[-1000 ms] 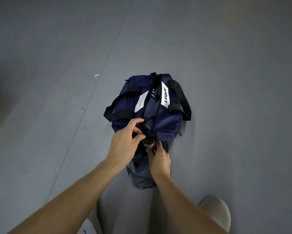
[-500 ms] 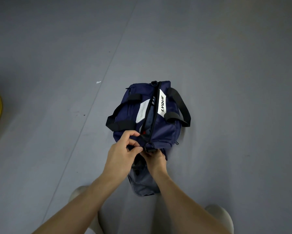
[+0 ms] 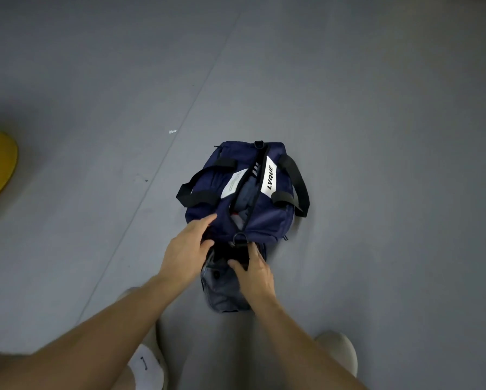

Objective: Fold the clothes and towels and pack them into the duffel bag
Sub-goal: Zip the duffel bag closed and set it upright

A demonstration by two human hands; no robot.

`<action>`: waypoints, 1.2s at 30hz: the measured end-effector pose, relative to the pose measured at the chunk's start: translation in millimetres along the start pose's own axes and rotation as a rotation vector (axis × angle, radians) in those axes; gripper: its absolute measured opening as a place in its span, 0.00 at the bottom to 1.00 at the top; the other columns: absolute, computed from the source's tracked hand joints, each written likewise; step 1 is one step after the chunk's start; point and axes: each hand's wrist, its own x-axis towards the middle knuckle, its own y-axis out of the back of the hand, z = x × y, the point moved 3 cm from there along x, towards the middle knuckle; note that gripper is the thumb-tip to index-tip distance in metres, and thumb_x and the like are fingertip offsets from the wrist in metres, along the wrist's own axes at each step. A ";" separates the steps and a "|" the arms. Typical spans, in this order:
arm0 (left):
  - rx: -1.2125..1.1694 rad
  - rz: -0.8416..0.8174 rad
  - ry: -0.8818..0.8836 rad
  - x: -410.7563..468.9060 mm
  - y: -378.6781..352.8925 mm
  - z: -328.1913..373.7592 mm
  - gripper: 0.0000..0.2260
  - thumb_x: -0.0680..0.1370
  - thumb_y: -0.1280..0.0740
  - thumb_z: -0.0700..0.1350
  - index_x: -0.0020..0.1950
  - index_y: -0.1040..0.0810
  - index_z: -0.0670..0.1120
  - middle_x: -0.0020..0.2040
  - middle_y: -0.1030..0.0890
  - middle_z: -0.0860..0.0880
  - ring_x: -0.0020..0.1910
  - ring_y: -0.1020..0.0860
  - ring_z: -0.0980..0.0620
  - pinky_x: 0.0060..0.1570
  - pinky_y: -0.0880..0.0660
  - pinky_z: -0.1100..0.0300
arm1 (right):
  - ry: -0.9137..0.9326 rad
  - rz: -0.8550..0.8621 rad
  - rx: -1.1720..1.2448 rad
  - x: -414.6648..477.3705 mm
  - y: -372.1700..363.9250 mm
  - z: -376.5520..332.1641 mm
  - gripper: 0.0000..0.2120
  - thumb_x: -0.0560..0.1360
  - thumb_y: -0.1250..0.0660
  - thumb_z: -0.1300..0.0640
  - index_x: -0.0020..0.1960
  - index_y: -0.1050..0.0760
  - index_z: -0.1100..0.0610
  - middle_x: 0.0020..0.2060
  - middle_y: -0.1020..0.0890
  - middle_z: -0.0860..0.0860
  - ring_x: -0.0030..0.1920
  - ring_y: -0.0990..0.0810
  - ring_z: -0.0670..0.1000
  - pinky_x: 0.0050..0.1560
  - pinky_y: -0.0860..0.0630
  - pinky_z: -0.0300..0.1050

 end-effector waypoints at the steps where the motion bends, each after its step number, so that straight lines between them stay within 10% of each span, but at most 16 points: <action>1: 0.012 0.010 -0.007 -5.7 3.9 -0.2 0.28 0.80 0.32 0.42 0.78 0.36 0.56 0.60 0.24 0.55 0.51 0.23 0.54 0.54 0.24 0.57 | 0.014 -0.024 -0.010 -10.3 7.5 -3.2 0.33 0.78 0.33 0.43 0.78 0.43 0.43 0.65 0.23 0.48 0.62 0.23 0.54 0.56 0.27 0.47; 6: 0.056 -0.082 0.078 -47.6 24.0 9.2 0.31 0.82 0.36 0.41 0.81 0.45 0.56 0.64 0.26 0.48 0.53 0.21 0.46 0.55 0.24 0.50 | 0.055 -0.057 -0.053 -65.7 57.0 -26.0 0.40 0.79 0.35 0.43 0.75 0.63 0.30 0.44 0.22 0.46 0.49 0.20 0.55 0.49 0.27 0.46; 15: 0.018 -0.098 0.090 -82.5 49.1 46.5 0.33 0.82 0.37 0.43 0.82 0.50 0.58 0.60 0.26 0.50 0.48 0.27 0.51 0.52 0.27 0.57 | 0.175 0.032 -0.152 -101.9 125.2 -51.5 0.38 0.79 0.36 0.41 0.80 0.55 0.40 0.76 0.33 0.50 0.72 0.30 0.57 0.67 0.31 0.51; 25: 0.133 0.009 -0.170 64.0 68.1 92.1 0.29 0.84 0.41 0.50 0.82 0.51 0.57 0.79 0.37 0.51 0.75 0.35 0.47 0.70 0.34 0.52 | 0.219 0.112 -0.267 27.8 168.3 -76.4 0.28 0.83 0.47 0.42 0.80 0.53 0.40 0.80 0.44 0.47 0.76 0.37 0.53 0.70 0.34 0.52; 36: 0.466 -0.120 -0.360 279.8 -22.3 69.8 0.26 0.86 0.46 0.46 0.83 0.53 0.55 0.82 0.44 0.47 0.80 0.45 0.46 0.78 0.46 0.53 | 0.310 -0.011 -0.553 255.2 160.0 -65.0 0.27 0.85 0.54 0.45 0.81 0.56 0.50 0.81 0.48 0.50 0.80 0.51 0.53 0.77 0.47 0.50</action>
